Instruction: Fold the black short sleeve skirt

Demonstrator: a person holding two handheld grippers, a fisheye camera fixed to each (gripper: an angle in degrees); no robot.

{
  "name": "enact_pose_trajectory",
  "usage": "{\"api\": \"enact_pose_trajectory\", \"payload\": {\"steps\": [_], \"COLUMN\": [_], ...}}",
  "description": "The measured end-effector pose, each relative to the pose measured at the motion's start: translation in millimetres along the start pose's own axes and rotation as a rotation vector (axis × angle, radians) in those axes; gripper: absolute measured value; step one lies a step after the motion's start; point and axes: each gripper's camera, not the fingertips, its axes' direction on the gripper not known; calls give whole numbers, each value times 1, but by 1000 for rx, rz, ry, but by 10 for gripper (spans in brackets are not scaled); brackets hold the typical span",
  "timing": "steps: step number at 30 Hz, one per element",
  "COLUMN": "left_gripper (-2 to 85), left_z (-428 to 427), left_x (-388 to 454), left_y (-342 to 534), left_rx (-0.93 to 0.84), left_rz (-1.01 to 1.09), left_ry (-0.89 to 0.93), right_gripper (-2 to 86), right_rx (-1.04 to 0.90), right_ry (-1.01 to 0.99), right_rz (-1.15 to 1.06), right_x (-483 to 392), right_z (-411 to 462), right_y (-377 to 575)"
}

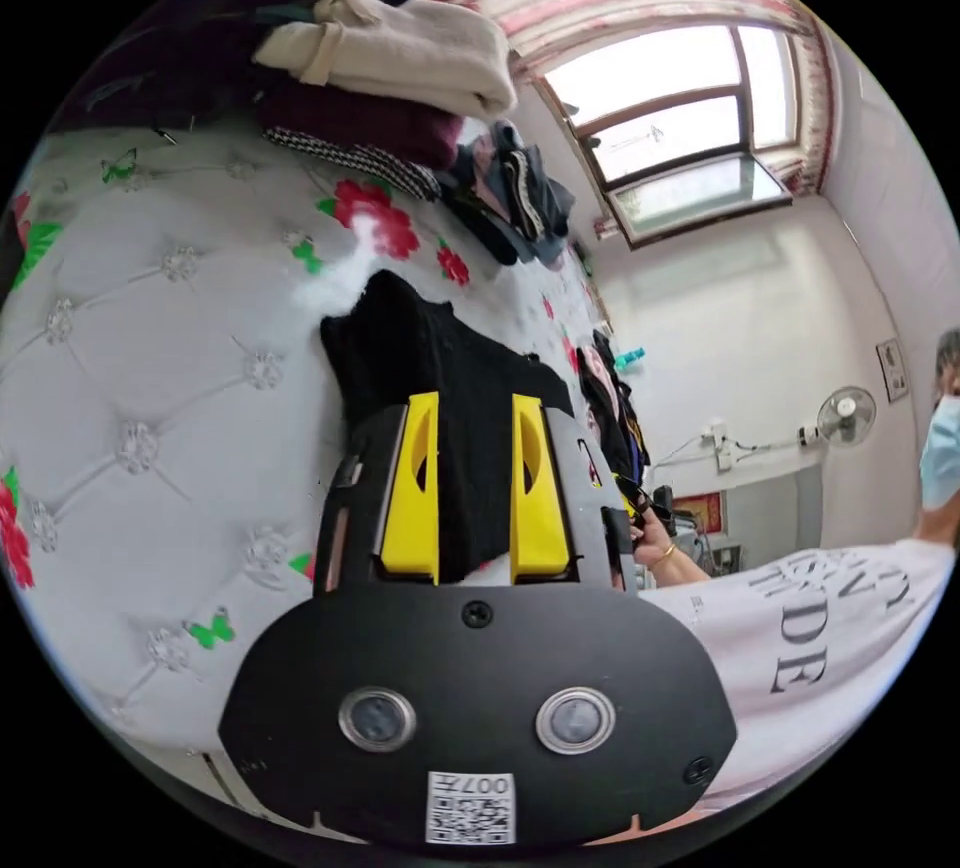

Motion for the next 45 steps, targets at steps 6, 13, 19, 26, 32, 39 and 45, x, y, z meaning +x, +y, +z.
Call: {"api": "enact_pose_trajectory", "payload": {"steps": [6, 13, 19, 26, 32, 39, 45], "left_gripper": [105, 106, 71, 94, 92, 87, 83], "left_z": [104, 209, 232, 224, 214, 131, 82], "left_x": [79, 94, 84, 106, 88, 53, 9], "left_y": [34, 58, 69, 88, 93, 126, 167], "left_rx": [-255, -498, -560, -527, -518, -328, -265], "left_rz": [252, 333, 344, 467, 426, 214, 43], "left_ry": [19, -73, -152, -252, -227, -125, -159], "right_gripper": [115, 75, 23, 7, 4, 14, 59], "right_rx": [-14, 24, 47, 43, -74, -514, -809], "right_ry": [-93, -123, -102, 8, 195, 387, 513], "right_rz": [152, 129, 70, 56, -431, -1370, -1531], "right_x": [25, -19, -68, -130, -300, -512, -508], "right_z": [15, 41, 34, 39, 78, 225, 340], "right_y": [52, 40, 49, 50, 27, 153, 239]}}
